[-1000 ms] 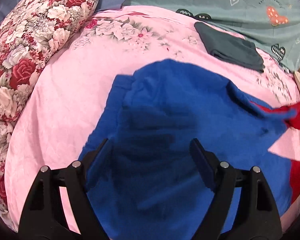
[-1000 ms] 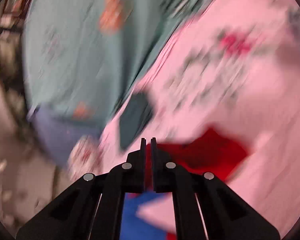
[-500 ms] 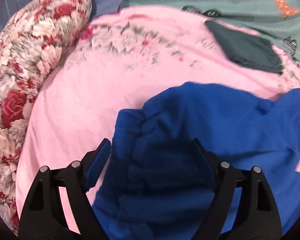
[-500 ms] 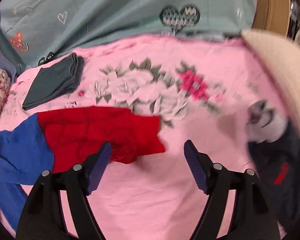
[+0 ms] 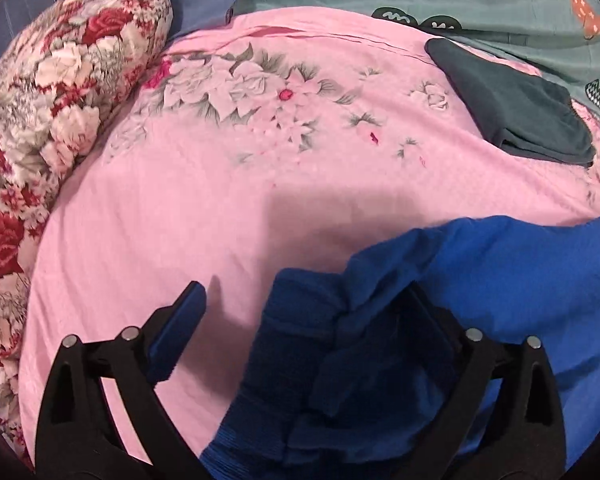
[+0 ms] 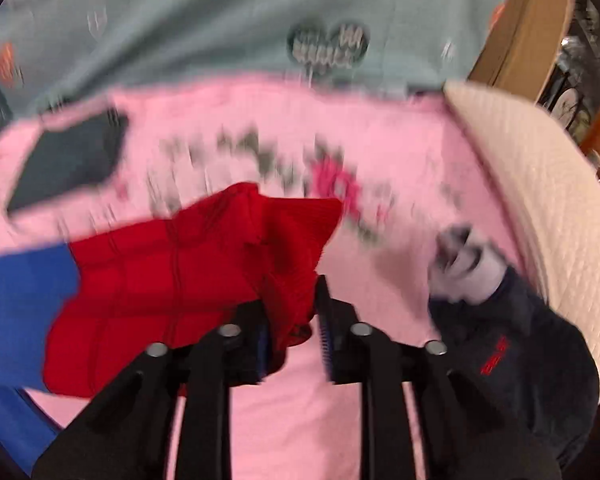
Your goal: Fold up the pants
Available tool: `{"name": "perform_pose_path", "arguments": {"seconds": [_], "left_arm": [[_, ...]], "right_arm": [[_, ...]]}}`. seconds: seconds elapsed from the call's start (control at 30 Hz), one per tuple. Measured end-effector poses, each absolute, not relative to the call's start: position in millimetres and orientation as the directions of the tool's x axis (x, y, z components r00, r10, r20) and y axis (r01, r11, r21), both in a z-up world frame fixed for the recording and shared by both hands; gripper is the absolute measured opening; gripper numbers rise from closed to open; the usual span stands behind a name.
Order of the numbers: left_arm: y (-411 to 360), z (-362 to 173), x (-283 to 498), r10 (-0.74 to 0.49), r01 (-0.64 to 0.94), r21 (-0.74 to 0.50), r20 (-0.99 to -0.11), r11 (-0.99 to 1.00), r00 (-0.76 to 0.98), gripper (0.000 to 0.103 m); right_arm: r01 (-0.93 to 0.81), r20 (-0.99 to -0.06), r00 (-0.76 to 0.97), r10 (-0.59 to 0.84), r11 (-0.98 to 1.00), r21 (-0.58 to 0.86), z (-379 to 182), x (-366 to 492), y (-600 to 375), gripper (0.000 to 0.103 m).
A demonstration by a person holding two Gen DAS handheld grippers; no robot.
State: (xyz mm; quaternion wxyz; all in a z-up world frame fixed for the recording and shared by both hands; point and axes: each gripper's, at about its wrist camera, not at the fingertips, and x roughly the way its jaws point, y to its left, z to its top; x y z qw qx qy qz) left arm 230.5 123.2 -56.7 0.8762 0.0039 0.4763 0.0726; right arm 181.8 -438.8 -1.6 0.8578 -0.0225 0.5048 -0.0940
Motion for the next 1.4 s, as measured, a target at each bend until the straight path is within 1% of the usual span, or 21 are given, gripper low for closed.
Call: {"name": "perform_pose_path", "arguments": {"seconds": [0.1, 0.17, 0.23, 0.27, 0.3, 0.37, 0.43, 0.53, 0.63, 0.73, 0.83, 0.9, 0.93, 0.97, 1.03, 1.07, 1.1, 1.17, 1.23, 1.3, 1.4], "left_arm": [[129.1, -48.2, 225.8, 0.102, -0.108, 0.052, -0.839, 0.993, 0.534, 0.098], [143.4, -31.2, 209.7, 0.098, -0.125, 0.033, -0.821, 0.992, 0.563, 0.098], [154.0, -15.4, 191.7, 0.083, -0.124, 0.014, -0.818, 0.992, 0.570, 0.098], [152.5, -11.3, 185.8, 0.063, -0.094, 0.011, -0.823, 0.995, 0.565, 0.098], [146.7, -10.2, 182.0, 0.055, -0.057, 0.028, -0.828, 0.998, 0.558, 0.098], [129.2, -18.0, 183.9, 0.057, 0.013, 0.075, -0.850, 0.997, 0.524, 0.098], [117.6, -34.0, 197.2, 0.024, 0.044, 0.051, -0.878, 0.998, 0.478, 0.098], [112.5, -57.0, 224.9, 0.049, 0.011, 0.060, -0.891, 0.998, 0.452, 0.100], [129.0, -56.0, 249.1, 0.093, -0.097, 0.054, -0.882, 0.994, 0.461, 0.101], [141.7, -56.7, 268.7, 0.167, -0.166, 0.098, -0.863, 0.981, 0.477, 0.101], [135.1, -52.2, 283.4, 0.260, -0.201, 0.179, -0.817, 0.963, 0.515, 0.101], [131.7, -49.7, 287.8, 0.296, -0.222, 0.209, -0.805, 0.953, 0.515, 0.101], [132.1, -47.3, 285.4, 0.286, -0.217, 0.201, -0.811, 0.955, 0.511, 0.101], [133.7, -43.2, 280.4, 0.263, -0.202, 0.184, -0.819, 0.962, 0.510, 0.101], [141.9, -27.4, 256.6, 0.199, -0.170, 0.126, -0.821, 0.977, 0.536, 0.101], [146.8, -18.6, 239.9, 0.172, -0.156, 0.102, -0.815, 0.982, 0.553, 0.101], [154.5, -7.2, 216.4, 0.134, -0.134, 0.070, -0.810, 0.989, 0.570, 0.101], [165.9, 4.5, 173.0, 0.116, -0.120, 0.055, -0.803, 0.991, 0.585, 0.101], [177.6, 8.7, 125.4, 0.093, -0.125, 0.023, -0.802, 0.992, 0.590, 0.101], [185.9, -0.1, 78.6, 0.066, -0.144, -0.022, -0.812, 0.989, 0.580, 0.101], [180.2, -19.7, 40.1, 0.016, -0.139, -0.074, -0.831, 0.988, 0.555, 0.101]], "right_arm": [[0.118, -0.880, 0.380, -0.284, 0.959, -0.258, -45.8, 185.5, -435.3, 0.033], [0.207, -0.833, 0.460, -0.308, 0.949, -0.237, -24.8, 173.9, -439.6, 0.036], [0.257, -0.775, 0.563, -0.287, 0.952, -0.166, 4.5, 156.0, -433.1, 0.052], [0.214, -0.761, 0.608, -0.225, 0.970, -0.116, 15.7, 147.9, -421.0, 0.062], [0.133, -0.773, 0.622, -0.128, 0.990, -0.057, 19.9, 147.3, -401.6, 0.065], [-0.042, -0.819, 0.569, 0.068, 0.998, 0.053, 14.4, 152.4, -360.8, 0.065], [-0.140, -0.838, 0.527, 0.140, 0.987, 0.078, 3.8, 161.9, -325.0, 0.065], [-0.203, -0.855, 0.500, 0.135, 0.978, 0.035, -20.5, 183.8, -277.2, 0.065], [-0.203, -0.871, 0.478, 0.115, 0.979, 0.018, -44.1, 207.5, -242.9, 0.065], [-0.199, -0.834, 0.547, 0.068, 0.979, -0.051, -49.3, 232.4, -218.8, 0.065], [-0.152, -0.802, 0.595, 0.052, 0.987, -0.048, -50.7, 269.7, -207.8, 0.065], [-0.122, -0.784, 0.620, 0.034, 0.991, -0.053, -50.3, 289.2, -203.8, 0.060], [-0.104, -0.780, 0.625, 0.029, 0.994, -0.047, -46.0, 291.9, -203.8, 0.054], [-0.101, -0.769, 0.637, 0.053, 0.995, -0.015, -36.7, 287.8, -204.9, 0.054], [-0.160, -0.735, 0.664, 0.139, 0.986, 0.042, -3.7, 258.1, -206.7, 0.056], [-0.204, -0.726, 0.667, 0.170, 0.978, 0.042, 11.8, 236.6, -206.7, 0.062], [-0.246, -0.721, 0.661, 0.208, 0.968, 0.054, 24.3, 213.2, -208.2, 0.064], [-0.307, -0.724, 0.633, 0.273, 0.947, 0.089, 41.9, 162.2, -216.9, 0.078], [-0.355, -0.733, 0.586, 0.345, 0.923, 0.150, 48.5, 115.7, -225.3, 0.086], [-0.400, -0.731, 0.556, 0.396, 0.898, 0.182, 47.1, 63.2, -229.2, 0.086], [-0.412, -0.729, 0.555, 0.402, 0.893, 0.179, 27.9, 4.1, -223.7, 0.086]]}}
